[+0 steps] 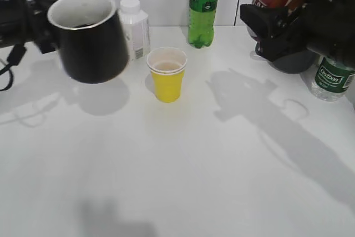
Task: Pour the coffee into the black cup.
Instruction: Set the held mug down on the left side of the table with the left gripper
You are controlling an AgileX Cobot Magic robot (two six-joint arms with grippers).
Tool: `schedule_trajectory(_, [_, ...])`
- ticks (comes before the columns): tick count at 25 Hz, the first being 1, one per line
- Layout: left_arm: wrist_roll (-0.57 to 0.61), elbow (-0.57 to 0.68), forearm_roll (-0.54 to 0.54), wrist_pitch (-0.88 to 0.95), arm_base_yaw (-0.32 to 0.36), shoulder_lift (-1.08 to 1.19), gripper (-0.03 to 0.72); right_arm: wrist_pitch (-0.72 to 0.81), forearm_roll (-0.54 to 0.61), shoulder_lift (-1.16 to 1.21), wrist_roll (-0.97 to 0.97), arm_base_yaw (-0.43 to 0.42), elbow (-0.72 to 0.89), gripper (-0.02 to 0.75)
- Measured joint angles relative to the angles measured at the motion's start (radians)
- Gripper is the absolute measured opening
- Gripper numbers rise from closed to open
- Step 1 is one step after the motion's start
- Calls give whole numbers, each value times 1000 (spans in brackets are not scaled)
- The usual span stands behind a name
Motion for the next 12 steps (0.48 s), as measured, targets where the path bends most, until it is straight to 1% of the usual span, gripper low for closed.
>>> schedule_trajectory(2, [19,25,-32,12,31,0,36,0,14,0,0,0,0,535])
schedule_trajectory(4, [66,54,-83,19,50,0,36,1,17,0,1,0,0,535])
schedule_trajectory(7, [156,94,-190,54,57,0,36,1,19,0,1,0,0,535])
schedule_trajectory(10, [260,132,-313,75,57,3,36,1,19,0,1,0,0,535])
schedule_trajectory(12, [309,150,-405,79,57,11,36,1,19,0,1,0,0,535])
